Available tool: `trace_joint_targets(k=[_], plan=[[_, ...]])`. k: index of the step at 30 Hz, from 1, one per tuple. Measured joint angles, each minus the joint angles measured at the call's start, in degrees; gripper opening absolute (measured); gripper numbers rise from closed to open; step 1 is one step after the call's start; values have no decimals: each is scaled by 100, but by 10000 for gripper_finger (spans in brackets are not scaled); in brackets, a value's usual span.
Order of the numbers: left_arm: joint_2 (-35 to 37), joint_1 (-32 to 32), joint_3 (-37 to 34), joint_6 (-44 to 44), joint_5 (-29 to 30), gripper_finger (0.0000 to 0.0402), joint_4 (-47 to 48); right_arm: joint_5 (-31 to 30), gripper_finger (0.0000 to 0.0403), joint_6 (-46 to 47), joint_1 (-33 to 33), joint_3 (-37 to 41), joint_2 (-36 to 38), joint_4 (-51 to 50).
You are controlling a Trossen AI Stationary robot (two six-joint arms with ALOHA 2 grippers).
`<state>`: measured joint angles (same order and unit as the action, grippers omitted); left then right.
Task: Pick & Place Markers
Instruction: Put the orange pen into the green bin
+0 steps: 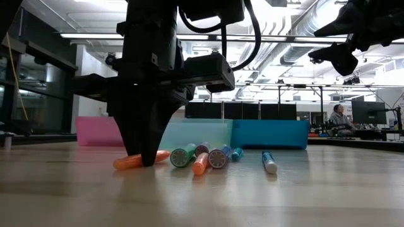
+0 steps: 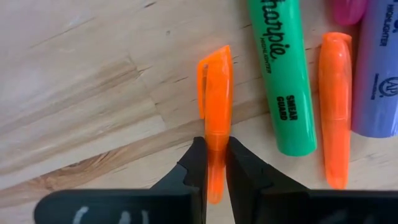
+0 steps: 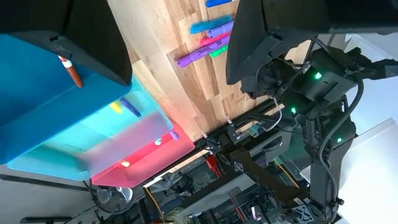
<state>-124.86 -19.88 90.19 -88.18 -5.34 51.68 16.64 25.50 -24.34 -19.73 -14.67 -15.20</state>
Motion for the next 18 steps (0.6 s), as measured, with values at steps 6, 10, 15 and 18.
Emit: trace_joint_targets(k=[6,10,15,18], plan=[[237,33,-4,96,143,29,49,0,250,0,1,0,1,0],[308,72,61,151,277,28,122,2,250,0,2,0,1,-1],[446,171,295,299,521,27,353,0,250,0,0,0,1,0],[451,218,537,360,638,27,587,0,250,0,2,0,2,0]])
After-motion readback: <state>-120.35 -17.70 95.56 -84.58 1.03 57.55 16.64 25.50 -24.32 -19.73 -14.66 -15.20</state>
